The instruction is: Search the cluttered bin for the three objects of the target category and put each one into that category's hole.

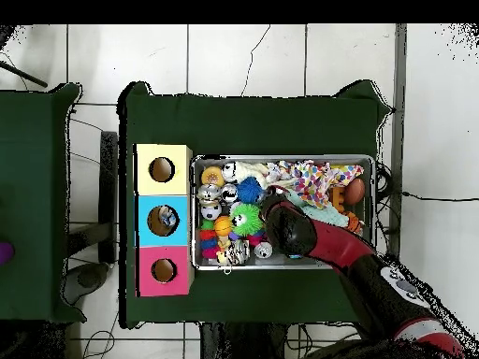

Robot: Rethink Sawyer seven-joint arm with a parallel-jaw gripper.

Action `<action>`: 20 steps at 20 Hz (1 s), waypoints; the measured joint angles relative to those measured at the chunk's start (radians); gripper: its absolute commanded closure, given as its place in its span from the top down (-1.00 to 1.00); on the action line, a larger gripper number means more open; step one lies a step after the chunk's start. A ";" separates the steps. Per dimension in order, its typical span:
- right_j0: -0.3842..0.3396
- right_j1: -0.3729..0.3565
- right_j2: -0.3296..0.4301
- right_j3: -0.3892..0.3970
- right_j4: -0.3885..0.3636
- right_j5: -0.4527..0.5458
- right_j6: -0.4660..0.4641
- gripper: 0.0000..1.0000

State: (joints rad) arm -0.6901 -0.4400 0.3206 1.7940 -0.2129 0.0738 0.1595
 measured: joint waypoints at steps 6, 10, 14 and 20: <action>-0.014 -0.085 0.008 0.069 0.000 0.021 0.000 -1.00; -0.014 -0.152 0.015 0.106 0.003 0.063 0.000 -1.00; -0.014 -0.212 0.024 0.127 0.011 0.114 0.000 -1.00; -0.016 -0.264 0.028 0.145 0.023 0.145 0.000 -1.00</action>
State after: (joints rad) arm -0.7060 -0.7043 0.3488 1.9391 -0.1897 0.2188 0.1595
